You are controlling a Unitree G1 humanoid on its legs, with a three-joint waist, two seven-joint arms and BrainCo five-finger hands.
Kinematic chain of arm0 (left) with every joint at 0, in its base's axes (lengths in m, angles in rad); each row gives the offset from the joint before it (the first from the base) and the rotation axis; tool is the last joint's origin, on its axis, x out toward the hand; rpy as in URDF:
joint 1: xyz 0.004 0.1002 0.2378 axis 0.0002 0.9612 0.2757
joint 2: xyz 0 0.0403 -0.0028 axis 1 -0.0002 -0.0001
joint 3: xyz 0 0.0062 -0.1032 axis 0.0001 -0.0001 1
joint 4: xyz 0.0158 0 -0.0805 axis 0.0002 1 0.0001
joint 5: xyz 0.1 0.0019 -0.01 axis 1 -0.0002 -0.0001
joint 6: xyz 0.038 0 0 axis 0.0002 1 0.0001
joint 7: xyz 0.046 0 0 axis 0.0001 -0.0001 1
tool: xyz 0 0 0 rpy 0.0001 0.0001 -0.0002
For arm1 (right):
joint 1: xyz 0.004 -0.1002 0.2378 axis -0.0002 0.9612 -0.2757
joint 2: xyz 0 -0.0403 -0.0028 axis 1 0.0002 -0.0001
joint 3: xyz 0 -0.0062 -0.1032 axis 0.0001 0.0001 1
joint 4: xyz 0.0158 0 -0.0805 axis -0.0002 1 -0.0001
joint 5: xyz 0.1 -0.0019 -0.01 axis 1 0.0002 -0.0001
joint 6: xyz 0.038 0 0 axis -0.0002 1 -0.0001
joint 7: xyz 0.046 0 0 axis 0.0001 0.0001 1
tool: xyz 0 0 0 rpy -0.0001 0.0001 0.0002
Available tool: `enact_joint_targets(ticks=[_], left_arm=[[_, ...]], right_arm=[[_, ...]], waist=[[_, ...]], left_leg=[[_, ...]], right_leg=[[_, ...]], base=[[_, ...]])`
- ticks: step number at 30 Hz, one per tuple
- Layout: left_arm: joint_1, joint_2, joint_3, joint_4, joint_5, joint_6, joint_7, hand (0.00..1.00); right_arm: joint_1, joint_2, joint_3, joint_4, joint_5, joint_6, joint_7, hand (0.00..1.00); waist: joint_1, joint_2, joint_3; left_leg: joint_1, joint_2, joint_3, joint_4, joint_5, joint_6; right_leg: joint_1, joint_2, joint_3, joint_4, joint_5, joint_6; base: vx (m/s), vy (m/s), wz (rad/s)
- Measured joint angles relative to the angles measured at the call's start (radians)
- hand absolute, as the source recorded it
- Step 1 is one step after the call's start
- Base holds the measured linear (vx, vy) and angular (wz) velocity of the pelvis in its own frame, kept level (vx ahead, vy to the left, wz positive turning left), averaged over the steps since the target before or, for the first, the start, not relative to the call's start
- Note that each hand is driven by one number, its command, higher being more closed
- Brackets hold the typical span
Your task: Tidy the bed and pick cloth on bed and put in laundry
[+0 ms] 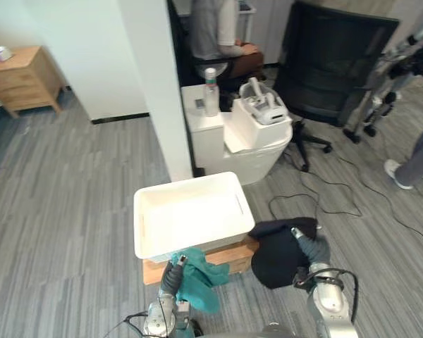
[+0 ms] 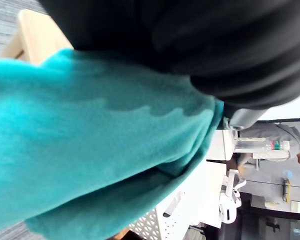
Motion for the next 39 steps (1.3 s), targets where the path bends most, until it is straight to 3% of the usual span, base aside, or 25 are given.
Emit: enact_joint_targets(ticks=[2, 3, 6, 7, 9, 14, 22, 27, 35, 39], left_arm=[[0.006, 0.015, 0.010, -0.005, 0.000, 0.002, -0.009, 1.00], [0.008, 0.049, 0.015, -0.006, 0.000, 0.004, -0.008, 1.00], [0.010, 0.107, 0.018, -0.008, 0.000, 0.007, -0.009, 1.00], [0.020, 0.120, 0.019, -0.008, 0.000, 0.007, -0.009, 1.00], [0.027, 0.127, 0.033, -0.007, 0.000, 0.010, -0.014, 1.00], [0.019, 0.090, 0.055, -0.008, -0.002, 0.015, -0.027, 1.00], [0.009, 0.052, 0.052, 0.005, -0.005, 0.021, -0.028, 1.00], [0.005, 0.055, 0.053, 0.006, -0.049, 0.021, -0.028, 1.00], [-0.004, 0.081, 0.053, 0.007, -0.100, 0.019, -0.027, 1.00], [-0.031, 0.093, 0.053, -0.030, -0.179, 0.019, -0.049, 1.00]], right_arm=[[-0.061, -0.024, -0.023, -0.003, -0.032, 0.002, -0.005, 1.00], [-0.079, -0.020, -0.019, -0.020, -0.039, 0.001, -0.008, 1.00], [-0.098, -0.014, -0.022, -0.105, -0.063, 0.000, -0.025, 1.00], [-0.107, -0.012, -0.021, -0.154, -0.075, -0.004, -0.030, 1.00], [-0.122, -0.014, -0.018, -0.214, -0.079, -0.016, -0.040, 1.00], [-0.223, -0.067, -0.021, -0.240, -0.114, -0.012, -0.048, 1.00], [-0.428, -0.148, 0.061, -0.233, -0.114, 0.000, -0.062, 1.00], [-0.568, -0.164, 0.087, -0.055, -0.098, 0.024, -0.058, 1.00], [-0.718, -0.169, 0.183, 0.251, -0.095, 0.067, -0.036, 1.00], [-0.777, -0.184, 0.183, 0.444, -0.115, 0.101, -0.036, 1.00]], waist=[[0.002, 0.008, 0.008], [-0.011, 0.012, 0.015], [-0.012, -0.017, 0.008], [-0.008, -0.036, -0.001], [0.010, -0.080, -0.017], [0.013, -0.056, -0.020], [0.022, -0.076, -0.044], [0.032, -0.073, -0.059], [0.049, -0.061, -0.061], [0.069, -0.024, -0.037]], left_leg=[[0.016, -0.014, -0.047, -0.012, 0.030, 0.040], [0.002, -0.007, -0.093, -0.013, 0.035, 0.053], [-0.015, -0.015, -0.174, -0.042, 0.057, 0.062], [-0.016, -0.035, -0.186, -0.047, 0.058, 0.061], [-0.014, -0.088, -0.174, -0.049, 0.057, 0.060], [-0.029, -0.066, -0.125, -0.046, 0.034, 0.029], [0.002, -0.063, -0.111, -0.081, 0.041, 0.033], [0.012, -0.074, -0.116, -0.113, 0.068, 0.037], [-0.020, -0.091, -0.142, -0.174, 0.102, 0.037], [-0.055, -0.091, -0.168, -0.203, 0.143, 0.029]], right_leg=[[-0.160, -0.044, 0.091, 0.311, 0.049, -0.094], [-0.213, -0.003, 0.169, 0.376, -0.026, -0.048], [-0.217, 0.115, 0.269, 0.211, -0.121, 0.027], [-0.197, 0.132, 0.282, 0.080, -0.109, 0.026], [-0.174, 0.128, 0.266, -0.060, -0.020, -0.006], [-0.089, 0.152, 0.286, -0.283, 0.050, 0.007], [-0.062, 0.165, 0.279, -0.321, 0.092, 0.003], [-0.062, 0.166, 0.258, -0.354, 0.151, 0.007], [-0.092, 0.163, 0.250, -0.364, 0.164, -0.008], [-0.118, 0.165, 0.226, -0.368, 0.162, -0.017]], base=[[0.05, 0.130, 0.91], [0.07, 0.054, 1.11], [0.07, 0.003, 1.05], [0.08, -0.020, 0.55], [0.10, -0.057, 0.12], [0.02, -0.024, -0.26], [-0.01, -0.006, -0.05], [-0.01, 0.015, 0.03], [-0.10, 0.012, 0.08], [-0.06, -0.039, 0.26]])
